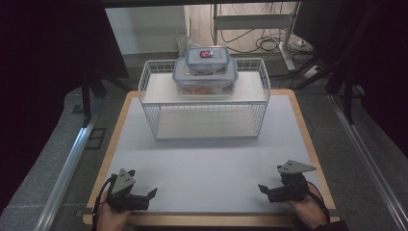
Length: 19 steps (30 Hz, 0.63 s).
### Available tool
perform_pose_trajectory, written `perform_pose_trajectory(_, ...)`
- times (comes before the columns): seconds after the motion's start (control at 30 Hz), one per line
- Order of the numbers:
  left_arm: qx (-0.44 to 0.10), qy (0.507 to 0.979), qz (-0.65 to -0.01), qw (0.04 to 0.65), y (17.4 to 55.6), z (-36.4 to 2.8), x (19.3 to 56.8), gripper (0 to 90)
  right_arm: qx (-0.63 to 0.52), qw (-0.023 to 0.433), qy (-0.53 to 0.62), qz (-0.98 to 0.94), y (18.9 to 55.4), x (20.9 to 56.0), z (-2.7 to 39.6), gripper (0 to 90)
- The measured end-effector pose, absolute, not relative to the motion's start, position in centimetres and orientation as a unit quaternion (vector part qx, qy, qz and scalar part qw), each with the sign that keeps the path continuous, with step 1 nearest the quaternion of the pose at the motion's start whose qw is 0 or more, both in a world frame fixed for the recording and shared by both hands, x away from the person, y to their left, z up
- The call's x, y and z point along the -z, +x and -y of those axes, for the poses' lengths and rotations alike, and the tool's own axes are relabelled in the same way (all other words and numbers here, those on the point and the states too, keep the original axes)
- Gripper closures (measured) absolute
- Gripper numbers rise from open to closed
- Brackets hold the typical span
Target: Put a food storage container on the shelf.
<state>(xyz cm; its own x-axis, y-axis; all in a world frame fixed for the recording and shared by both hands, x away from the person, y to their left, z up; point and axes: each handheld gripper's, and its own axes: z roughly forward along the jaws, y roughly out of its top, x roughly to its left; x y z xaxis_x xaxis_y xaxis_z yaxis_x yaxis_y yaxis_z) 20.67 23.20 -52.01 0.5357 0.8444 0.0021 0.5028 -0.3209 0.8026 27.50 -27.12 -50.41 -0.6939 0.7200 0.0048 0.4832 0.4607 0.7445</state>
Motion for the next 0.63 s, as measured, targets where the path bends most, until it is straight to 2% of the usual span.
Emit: perform_pose_trajectory(0.63, -0.148, 0.792, -0.458, 0.376, 21.7, -23.3, 53.4, 0.0, -0.367, 0.134, 0.378, -0.84, 27.8, 50.8, 27.4, 0.0)
